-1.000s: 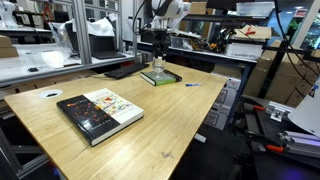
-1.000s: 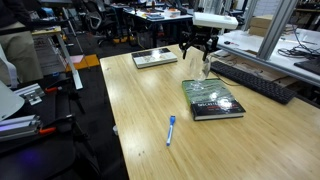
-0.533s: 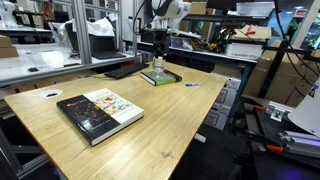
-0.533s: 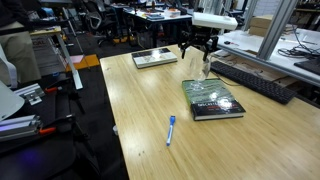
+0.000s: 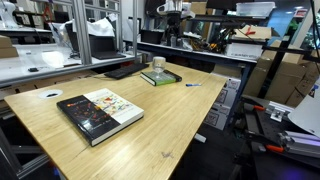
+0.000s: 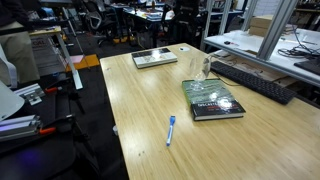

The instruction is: Put the glass cup on the green table

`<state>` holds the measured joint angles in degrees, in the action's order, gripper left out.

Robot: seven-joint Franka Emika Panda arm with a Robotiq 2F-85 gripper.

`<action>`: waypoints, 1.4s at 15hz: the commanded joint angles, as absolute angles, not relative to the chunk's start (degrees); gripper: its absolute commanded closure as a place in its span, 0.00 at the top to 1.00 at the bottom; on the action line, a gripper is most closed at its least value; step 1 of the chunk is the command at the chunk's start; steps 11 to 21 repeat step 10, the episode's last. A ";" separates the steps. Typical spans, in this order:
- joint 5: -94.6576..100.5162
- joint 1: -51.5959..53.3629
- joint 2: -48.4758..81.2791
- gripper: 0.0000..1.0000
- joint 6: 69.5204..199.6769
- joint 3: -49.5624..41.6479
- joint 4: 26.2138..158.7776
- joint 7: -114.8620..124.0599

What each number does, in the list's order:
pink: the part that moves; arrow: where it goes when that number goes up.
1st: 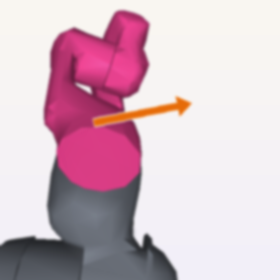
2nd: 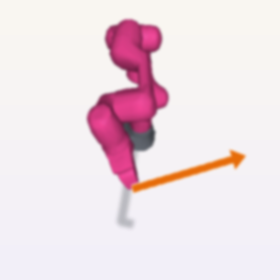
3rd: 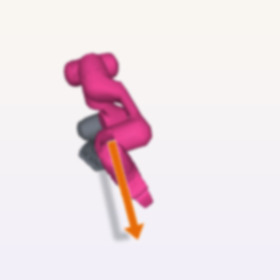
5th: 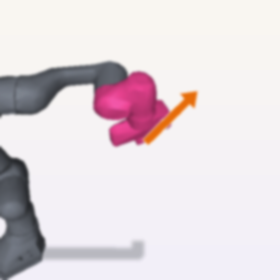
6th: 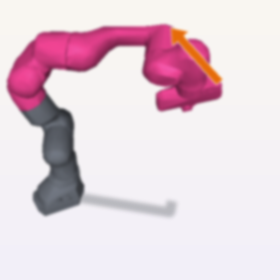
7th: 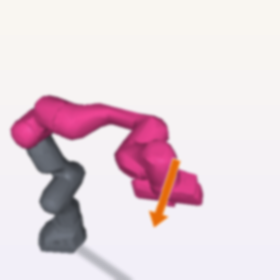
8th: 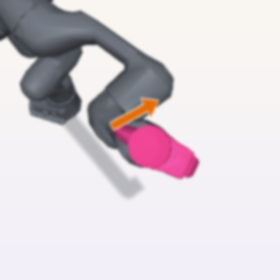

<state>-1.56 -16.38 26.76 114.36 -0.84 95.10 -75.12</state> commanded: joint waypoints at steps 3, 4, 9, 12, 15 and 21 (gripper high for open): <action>-1.16 -14.92 16.89 1.00 117.87 -2.07 107.12 -74.72; -0.67 -14.53 15.50 1.00 118.83 -2.35 108.64 -74.09; 1.74 -12.41 8.95 1.00 124.19 -3.15 115.91 -70.12; 2.24 -11.98 7.89 1.00 124.89 -3.30 117.06 -69.25; 2.24 -11.98 7.89 1.00 124.89 -3.30 117.06 -69.25; 2.24 -11.98 7.89 1.00 124.89 -3.30 117.06 -69.25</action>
